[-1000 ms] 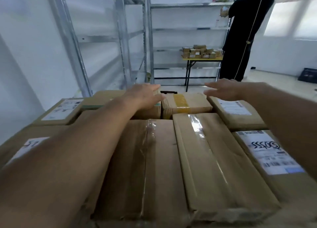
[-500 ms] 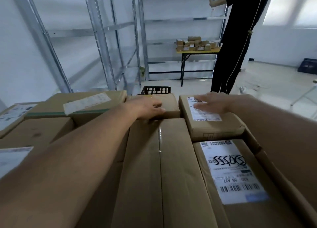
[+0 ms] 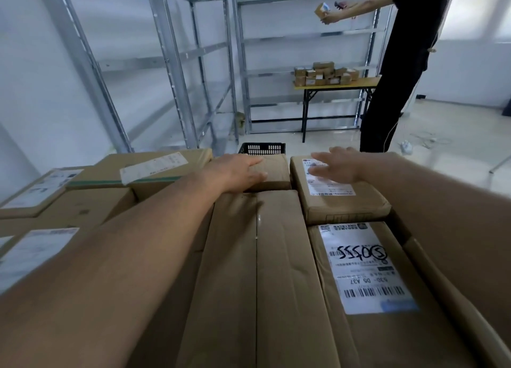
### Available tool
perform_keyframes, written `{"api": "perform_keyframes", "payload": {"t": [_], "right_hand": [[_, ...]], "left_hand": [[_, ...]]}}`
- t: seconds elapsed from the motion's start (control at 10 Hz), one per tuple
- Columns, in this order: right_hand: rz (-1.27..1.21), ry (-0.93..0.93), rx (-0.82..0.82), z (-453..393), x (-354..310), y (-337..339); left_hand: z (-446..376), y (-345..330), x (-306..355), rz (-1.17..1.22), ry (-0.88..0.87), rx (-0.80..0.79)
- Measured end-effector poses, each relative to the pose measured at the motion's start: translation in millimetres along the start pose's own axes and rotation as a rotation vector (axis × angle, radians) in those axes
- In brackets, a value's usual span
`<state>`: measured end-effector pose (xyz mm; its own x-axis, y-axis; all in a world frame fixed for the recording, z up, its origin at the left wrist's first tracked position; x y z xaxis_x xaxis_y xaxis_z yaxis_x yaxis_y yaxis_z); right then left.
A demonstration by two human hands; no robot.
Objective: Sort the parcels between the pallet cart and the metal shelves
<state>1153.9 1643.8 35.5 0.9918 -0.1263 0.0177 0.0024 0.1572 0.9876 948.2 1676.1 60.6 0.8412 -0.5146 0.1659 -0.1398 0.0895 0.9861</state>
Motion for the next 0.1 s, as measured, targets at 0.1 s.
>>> {"api": "perform_keyframes", "payload": {"t": [0.1], "right_hand": [[-0.007, 0.032, 0.062, 10.0, -13.6, 13.2]], "left_hand": [[14.8, 7.5, 1.9, -0.017, -0.028, 0.036]]}}
Point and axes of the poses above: each hand's wrist, its own z-axis away from the middle knuckle, its own y-axis out of the back of the hand, x = y × z, the point moved 9 cm from there along -z, towards the middle knuckle, and after that the axes turned 2 degrees about z, right-handed, at the moved point
